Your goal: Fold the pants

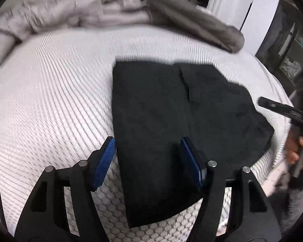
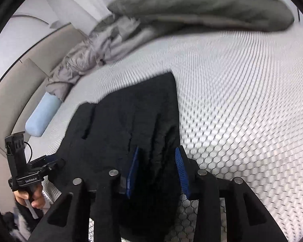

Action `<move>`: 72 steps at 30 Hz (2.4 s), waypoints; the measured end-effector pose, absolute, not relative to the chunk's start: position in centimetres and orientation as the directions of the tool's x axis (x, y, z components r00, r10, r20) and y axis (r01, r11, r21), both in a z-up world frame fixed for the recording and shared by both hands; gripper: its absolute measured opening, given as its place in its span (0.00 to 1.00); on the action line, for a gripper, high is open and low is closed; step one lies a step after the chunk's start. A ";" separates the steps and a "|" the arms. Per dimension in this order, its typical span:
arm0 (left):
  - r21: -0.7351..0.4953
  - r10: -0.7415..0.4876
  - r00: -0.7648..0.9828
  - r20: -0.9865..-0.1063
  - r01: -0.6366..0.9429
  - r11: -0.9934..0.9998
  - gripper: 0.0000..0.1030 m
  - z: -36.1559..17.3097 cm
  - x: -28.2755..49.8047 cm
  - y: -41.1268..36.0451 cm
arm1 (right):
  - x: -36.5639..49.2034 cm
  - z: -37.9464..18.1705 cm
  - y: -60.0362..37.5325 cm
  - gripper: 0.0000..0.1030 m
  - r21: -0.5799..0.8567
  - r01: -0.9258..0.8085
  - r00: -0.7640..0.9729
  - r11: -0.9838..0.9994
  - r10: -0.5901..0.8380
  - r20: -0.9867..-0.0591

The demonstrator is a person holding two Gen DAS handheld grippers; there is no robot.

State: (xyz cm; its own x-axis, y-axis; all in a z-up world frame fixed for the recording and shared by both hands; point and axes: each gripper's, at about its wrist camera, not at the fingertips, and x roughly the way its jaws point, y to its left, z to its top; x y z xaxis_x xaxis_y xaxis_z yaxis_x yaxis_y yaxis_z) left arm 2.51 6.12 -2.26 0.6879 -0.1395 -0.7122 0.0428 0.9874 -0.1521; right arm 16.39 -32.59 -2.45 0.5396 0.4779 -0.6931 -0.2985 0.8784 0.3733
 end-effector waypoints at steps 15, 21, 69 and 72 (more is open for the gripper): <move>-0.062 -0.303 0.608 -0.734 0.385 0.921 0.76 -5.3 2.7 -0.8 | 13.5 -6.1 -21.7 0.36 -0.014 -0.613 0.479 0.790 0.357 -0.802; -0.034 -0.278 0.616 -0.737 0.377 0.926 0.77 -5.4 1.9 0.1 | 12.4 -4.8 -25.7 0.36 -0.036 -0.605 0.505 0.796 0.348 -0.790; -0.048 -0.119 0.594 -0.796 0.135 0.990 0.75 -2.9 12.3 2.9 | 18.5 -4.1 -22.0 0.35 0.133 -0.542 0.438 0.830 0.414 -0.798; -0.016 -0.104 0.590 -0.801 0.152 0.988 0.77 -3.9 12.5 2.7 | 18.7 -6.7 -19.0 0.35 0.059 -0.599 0.380 0.799 0.348 -0.857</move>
State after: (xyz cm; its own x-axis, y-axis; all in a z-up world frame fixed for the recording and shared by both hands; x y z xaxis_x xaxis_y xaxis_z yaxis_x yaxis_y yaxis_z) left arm 12.47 2.70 -3.88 0.5895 -0.1036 -0.8011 0.1523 0.9882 -0.0157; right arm 18.65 -19.01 -6.70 0.3795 0.3476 -0.8574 -0.5986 0.7989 0.0589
